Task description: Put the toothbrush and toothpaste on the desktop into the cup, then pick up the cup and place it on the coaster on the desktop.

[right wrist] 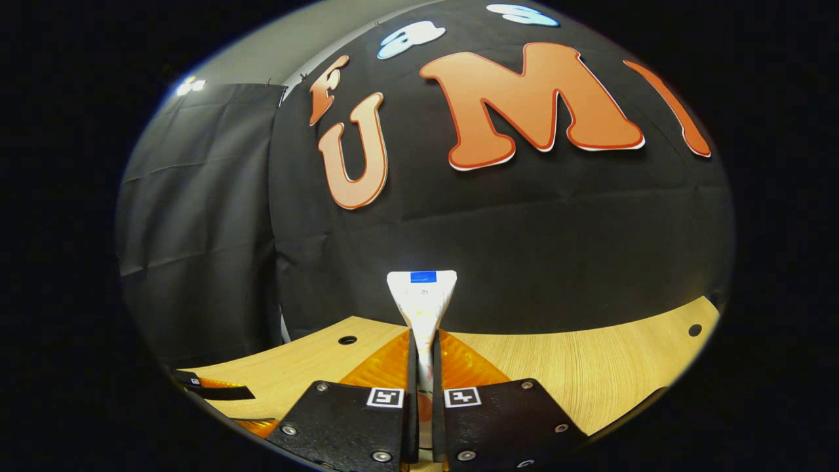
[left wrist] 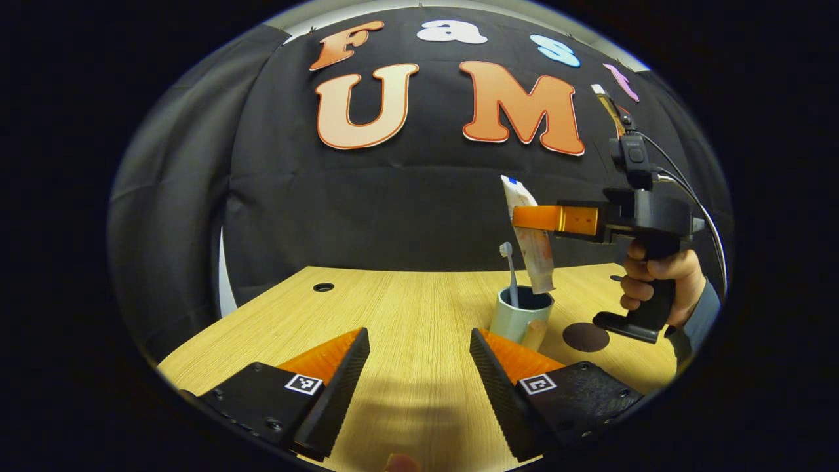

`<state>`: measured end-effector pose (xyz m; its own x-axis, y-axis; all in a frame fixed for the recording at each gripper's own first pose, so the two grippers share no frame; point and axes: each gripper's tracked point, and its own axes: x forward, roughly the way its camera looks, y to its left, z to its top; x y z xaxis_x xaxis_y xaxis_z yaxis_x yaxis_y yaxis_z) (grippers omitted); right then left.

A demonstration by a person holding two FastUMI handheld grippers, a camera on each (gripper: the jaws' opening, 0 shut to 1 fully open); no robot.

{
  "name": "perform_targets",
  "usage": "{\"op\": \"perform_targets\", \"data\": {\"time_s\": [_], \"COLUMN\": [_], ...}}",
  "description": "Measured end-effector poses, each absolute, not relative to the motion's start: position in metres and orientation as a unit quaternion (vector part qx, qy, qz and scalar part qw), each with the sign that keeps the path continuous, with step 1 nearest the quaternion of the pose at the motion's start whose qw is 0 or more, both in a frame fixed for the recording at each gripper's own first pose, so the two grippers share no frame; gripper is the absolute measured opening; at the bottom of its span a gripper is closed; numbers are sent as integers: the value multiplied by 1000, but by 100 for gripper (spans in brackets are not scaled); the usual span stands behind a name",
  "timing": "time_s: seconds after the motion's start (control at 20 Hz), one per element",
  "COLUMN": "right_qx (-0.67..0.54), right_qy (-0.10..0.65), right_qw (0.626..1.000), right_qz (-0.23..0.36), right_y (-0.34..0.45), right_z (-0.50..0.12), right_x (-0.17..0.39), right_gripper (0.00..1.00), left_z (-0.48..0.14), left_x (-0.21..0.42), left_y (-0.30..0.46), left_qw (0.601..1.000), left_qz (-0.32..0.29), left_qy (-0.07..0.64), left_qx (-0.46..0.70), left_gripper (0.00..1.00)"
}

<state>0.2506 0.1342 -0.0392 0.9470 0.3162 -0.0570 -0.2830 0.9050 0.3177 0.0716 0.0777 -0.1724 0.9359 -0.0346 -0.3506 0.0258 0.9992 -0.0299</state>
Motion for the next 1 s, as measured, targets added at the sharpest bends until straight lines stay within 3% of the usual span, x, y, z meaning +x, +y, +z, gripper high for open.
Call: {"op": "perform_targets", "data": {"time_s": [0.45, 0.75, 1.0], "right_qx": [147, 147, 121], "right_qy": [108, 120, 134], "right_qw": [973, 972, 975], "right_qz": [140, 141, 132], "right_y": [135, 123, 102], "right_z": [-89, -85, -85], "right_x": [246, 234, 210], "right_gripper": [10, 10, 16], "left_z": [-187, -185, -175], "left_x": [71, 74, 87], "left_y": [60, 37, 9], "left_qw": [978, 973, 970], "left_qz": [-29, -57, -88], "left_qy": [206, 223, 225], "left_qx": [-33, -28, -7], "left_gripper": [95, 95, 95]}}
